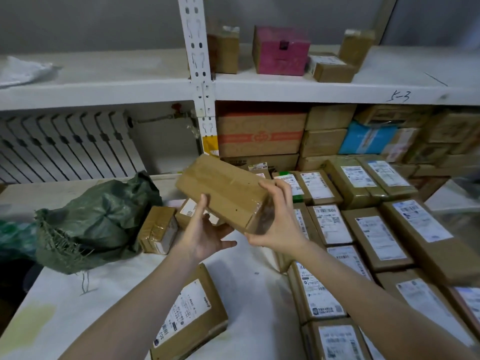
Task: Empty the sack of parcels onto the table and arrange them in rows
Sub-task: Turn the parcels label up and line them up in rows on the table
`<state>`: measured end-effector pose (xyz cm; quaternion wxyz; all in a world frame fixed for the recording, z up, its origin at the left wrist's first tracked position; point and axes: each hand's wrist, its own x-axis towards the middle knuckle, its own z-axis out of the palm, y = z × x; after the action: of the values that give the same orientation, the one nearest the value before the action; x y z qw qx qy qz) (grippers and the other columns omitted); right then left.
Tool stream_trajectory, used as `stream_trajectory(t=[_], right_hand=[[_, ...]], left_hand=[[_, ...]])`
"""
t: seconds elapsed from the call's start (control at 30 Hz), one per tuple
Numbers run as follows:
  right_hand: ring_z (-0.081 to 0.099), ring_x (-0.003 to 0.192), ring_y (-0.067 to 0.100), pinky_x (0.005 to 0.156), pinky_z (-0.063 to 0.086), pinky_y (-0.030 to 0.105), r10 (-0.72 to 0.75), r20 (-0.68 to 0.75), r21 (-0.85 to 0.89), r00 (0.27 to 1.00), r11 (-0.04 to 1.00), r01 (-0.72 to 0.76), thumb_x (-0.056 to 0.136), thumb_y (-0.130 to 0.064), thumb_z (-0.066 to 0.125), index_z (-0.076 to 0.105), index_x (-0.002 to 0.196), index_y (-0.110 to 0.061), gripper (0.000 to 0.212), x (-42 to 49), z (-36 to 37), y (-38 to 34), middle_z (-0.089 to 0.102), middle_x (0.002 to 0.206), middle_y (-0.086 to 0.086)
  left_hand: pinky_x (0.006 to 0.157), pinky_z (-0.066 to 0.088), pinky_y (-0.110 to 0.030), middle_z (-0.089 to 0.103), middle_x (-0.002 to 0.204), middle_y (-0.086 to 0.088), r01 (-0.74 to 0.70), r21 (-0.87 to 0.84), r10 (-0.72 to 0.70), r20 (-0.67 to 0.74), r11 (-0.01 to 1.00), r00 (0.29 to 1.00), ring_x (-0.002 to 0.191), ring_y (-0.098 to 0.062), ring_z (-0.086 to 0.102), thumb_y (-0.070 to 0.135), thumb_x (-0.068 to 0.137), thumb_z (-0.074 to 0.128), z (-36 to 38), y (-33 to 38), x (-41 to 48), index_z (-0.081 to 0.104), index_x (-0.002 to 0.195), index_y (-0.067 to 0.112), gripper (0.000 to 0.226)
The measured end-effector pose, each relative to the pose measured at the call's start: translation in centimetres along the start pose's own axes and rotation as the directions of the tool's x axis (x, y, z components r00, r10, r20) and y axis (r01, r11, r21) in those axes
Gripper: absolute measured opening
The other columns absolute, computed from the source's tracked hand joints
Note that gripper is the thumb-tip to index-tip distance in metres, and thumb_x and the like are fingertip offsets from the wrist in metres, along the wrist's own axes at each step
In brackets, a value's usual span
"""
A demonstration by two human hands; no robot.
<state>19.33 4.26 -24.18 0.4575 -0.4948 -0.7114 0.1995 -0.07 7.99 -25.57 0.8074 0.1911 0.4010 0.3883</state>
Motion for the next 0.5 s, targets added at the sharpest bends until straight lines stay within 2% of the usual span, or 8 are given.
stream_trajectory(t=[0.07, 0.13, 0.17, 0.23, 0.3, 0.37, 0.43, 0.5], right_hand=[[0.032, 0.131, 0.011, 0.105, 0.034, 0.016, 0.068, -0.061, 0.096, 0.996, 0.993, -0.062, 0.05, -0.037, 0.082, 0.034, 0.133, -0.041, 0.096, 0.3, -0.3, 0.5, 0.026, 0.137, -0.001], [0.044, 0.123, 0.015, 0.097, 0.045, 0.026, 0.288, -0.13, 0.344, 0.949, 0.911, -0.229, 0.053, -0.038, 0.081, 0.041, 0.126, -0.045, 0.084, 1.0, -0.5, 0.3, 0.038, 0.134, 0.003], [0.051, 0.117, 0.018, 0.088, 0.05, 0.03, 0.452, -0.111, 0.529, 0.885, 0.781, -0.332, 0.056, -0.038, 0.08, 0.046, 0.126, -0.042, 0.077, 1.4, -0.6, 0.3, 0.045, 0.133, 0.006], [0.058, 0.1, 0.019, 0.07, 0.054, 0.032, 0.717, 0.141, 0.804, 0.683, 0.32, -0.501, 0.068, -0.038, 0.075, 0.048, 0.132, -0.027, 0.071, 2.0, -0.8, 1.0, 0.055, 0.124, 0.008], [0.058, 0.102, 0.026, 0.076, 0.055, 0.041, 0.738, 0.427, 0.831, 0.522, -0.093, -0.549, 0.072, -0.046, 0.071, 0.053, 0.128, -0.02, 0.065, 1.7, -0.8, 1.4, 0.058, 0.117, 0.011], [0.055, 0.111, 0.035, 0.089, 0.05, 0.052, 0.645, 0.609, 0.769, 0.462, -0.338, -0.542, 0.069, -0.054, 0.069, 0.058, 0.119, -0.02, 0.062, 0.9, -0.3, 1.5, 0.059, 0.117, 0.014], [0.053, 0.115, 0.039, 0.089, 0.051, 0.055, 0.583, 0.692, 0.71, 0.426, -0.44, -0.55, 0.061, -0.057, 0.069, 0.06, 0.117, -0.018, 0.069, -0.2, 0.0, 1.2, 0.059, 0.121, 0.019], [0.053, 0.113, 0.042, 0.081, 0.055, 0.052, 0.556, 0.728, 0.673, 0.402, -0.467, -0.574, 0.063, -0.063, 0.063, 0.062, 0.118, -0.015, 0.073, -0.8, 0.5, 1.5, 0.059, 0.124, 0.023]], left_hand=[[0.108, 0.024, -0.067, 0.047, 0.143, -0.014, -0.032, -0.024, 0.033, 0.007, 0.999, 0.999, 0.129, -0.034, 0.048, 0.081, 0.055, 0.063, 0.0, -0.7, 0.6, 0.025, 0.15, 0.028, 0.115], [0.108, 0.026, -0.065, 0.049, 0.142, -0.009, -0.092, -0.08, 0.087, -0.065, 0.992, 0.994, 0.13, -0.034, 0.047, 0.083, 0.059, 0.06, -0.6, -1.1, 1.1, 0.032, 0.148, 0.03, 0.108], [0.109, 0.026, -0.064, 0.052, 0.138, -0.008, -0.119, -0.104, 0.108, -0.1, 0.987, 0.989, 0.129, -0.033, 0.048, 0.082, 0.064, 0.059, -0.9, -1.3, 1.3, 0.034, 0.148, 0.033, 0.1], [0.11, 0.027, -0.059, 0.054, 0.131, -0.007, -0.131, -0.108, 0.122, -0.085, 0.985, 0.989, 0.126, -0.03, 0.052, 0.075, 0.071, 0.057, -0.8, -1.4, 0.9, 0.036, 0.146, 0.034, 0.088], [0.103, 0.036, -0.058, 0.058, 0.127, -0.007, -0.118, -0.051, 0.118, 0.013, 0.992, 0.993, 0.118, -0.029, 0.057, 0.066, 0.075, 0.056, 0.0, -1.5, 0.3, 0.048, 0.138, 0.029, 0.073], [0.096, 0.043, -0.055, 0.069, 0.115, -0.004, -0.128, 0.003, 0.128, 0.048, 0.992, 0.991, 0.109, -0.027, 0.063, 0.056, 0.075, 0.055, 0.7, -1.6, 0.0, 0.059, 0.121, 0.023, 0.057], [0.099, 0.042, -0.053, 0.074, 0.103, -0.003, -0.149, 0.021, 0.147, 0.066, 0.989, 0.987, 0.104, -0.025, 0.064, 0.051, 0.071, 0.061, 1.0, -1.7, 0.1, 0.063, 0.11, 0.021, 0.05], [0.094, 0.04, -0.046, 0.068, 0.103, -0.003, -0.149, 0.077, 0.14, 0.111, 0.986, 0.984, 0.103, -0.022, 0.058, 0.054, 0.053, 0.084, 0.8, -1.5, 0.2, 0.065, 0.106, 0.026, 0.063]])
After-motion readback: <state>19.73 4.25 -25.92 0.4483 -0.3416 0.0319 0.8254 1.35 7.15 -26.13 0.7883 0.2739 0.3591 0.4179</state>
